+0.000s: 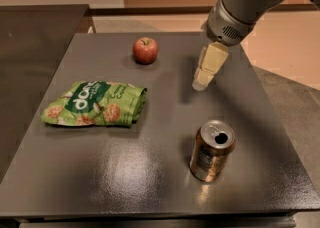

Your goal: Pick apple

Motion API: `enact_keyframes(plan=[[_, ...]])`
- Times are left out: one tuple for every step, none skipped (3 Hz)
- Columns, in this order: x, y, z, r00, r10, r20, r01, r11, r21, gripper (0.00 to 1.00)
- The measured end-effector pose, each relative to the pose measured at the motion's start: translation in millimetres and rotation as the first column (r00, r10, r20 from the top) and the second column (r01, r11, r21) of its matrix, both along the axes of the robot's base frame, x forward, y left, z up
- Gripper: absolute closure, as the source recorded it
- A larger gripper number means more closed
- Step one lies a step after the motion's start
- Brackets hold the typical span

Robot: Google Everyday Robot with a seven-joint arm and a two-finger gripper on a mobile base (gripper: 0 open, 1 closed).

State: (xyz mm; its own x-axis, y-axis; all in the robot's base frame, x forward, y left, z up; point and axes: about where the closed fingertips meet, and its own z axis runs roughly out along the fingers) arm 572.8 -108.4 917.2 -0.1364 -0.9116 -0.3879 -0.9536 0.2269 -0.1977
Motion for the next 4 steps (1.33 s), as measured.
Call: enact_keyframes(plan=[[25.1, 28.3, -13.4, 0.9999, -0.012, -0.001, 0.013, 1.0, 0.015, 0.0], [50.4, 55.2, -26.2, 0.9995, -0.031, -0.007, 0.031, 0.999, 0.034, 0.0], [75.6, 72.3, -37.5, 0.9973, -0.067, -0.031, 0.069, 0.995, 0.073, 0.0], [101.8, 83.3, -41.0, 0.9924, -0.115, -0.044, 0.119, 0.987, 0.107, 0.0]])
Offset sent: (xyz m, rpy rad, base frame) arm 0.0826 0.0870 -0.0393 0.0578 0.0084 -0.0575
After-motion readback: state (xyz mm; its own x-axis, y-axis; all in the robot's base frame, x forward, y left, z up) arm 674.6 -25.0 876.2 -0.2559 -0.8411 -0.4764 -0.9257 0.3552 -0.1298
